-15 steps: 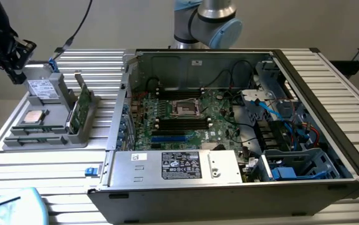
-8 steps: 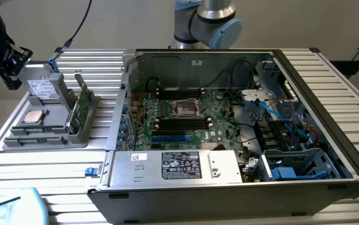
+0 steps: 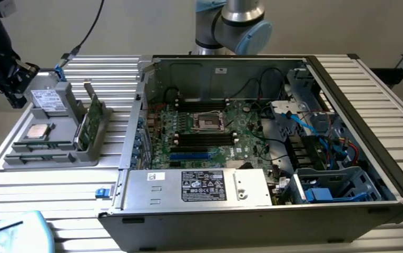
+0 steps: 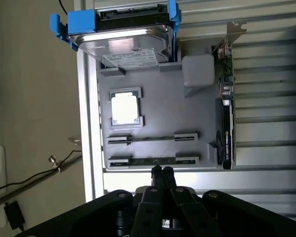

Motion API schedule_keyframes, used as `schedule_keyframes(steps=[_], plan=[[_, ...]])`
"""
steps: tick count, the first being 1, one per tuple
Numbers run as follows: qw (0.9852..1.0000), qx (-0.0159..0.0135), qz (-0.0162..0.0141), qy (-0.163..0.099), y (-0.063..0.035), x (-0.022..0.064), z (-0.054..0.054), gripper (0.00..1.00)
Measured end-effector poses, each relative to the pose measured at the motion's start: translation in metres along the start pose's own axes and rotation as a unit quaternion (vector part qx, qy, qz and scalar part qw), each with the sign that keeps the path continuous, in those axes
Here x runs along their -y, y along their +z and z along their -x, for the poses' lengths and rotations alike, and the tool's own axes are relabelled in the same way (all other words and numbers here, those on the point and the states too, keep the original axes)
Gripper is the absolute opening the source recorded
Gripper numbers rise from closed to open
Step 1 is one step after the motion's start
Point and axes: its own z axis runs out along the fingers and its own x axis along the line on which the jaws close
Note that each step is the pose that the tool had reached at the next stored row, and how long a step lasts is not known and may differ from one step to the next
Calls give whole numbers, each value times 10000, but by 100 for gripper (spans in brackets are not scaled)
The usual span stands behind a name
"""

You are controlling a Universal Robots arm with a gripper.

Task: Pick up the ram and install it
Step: 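Reach for the ram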

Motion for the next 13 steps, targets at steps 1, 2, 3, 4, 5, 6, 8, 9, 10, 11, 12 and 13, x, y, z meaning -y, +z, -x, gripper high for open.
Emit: schedule_keyframes(steps=[1, 2, 3, 4, 5, 6, 8, 9, 10, 11, 12, 13], plan=[[10000, 0, -1, -7, 17, 1, -1, 11], [10000, 0, -2, -15, 37, 2, -5, 11], [10000, 0, -3, -23, 55, 3, -8, 11], [10000, -1, -4, -31, 74, 4, -12, 11], [10000, -1, -4, -38, 93, 5, -16, 11], [10000, -2, -5, -46, 112, 6, -20, 11], [10000, -2, -7, -63, 148, 8, -26, 11], [10000, -3, -9, -73, 167, 10, -28, 11], [10000, -3, -10, -82, 185, 11, -31, 11], [10000, -3, -10, -92, 204, 12, -33, 11], [9999, -3, -11, -101, 222, 14, -35, 11], [9999, -4, -13, -112, 242, 17, -38, 11]])
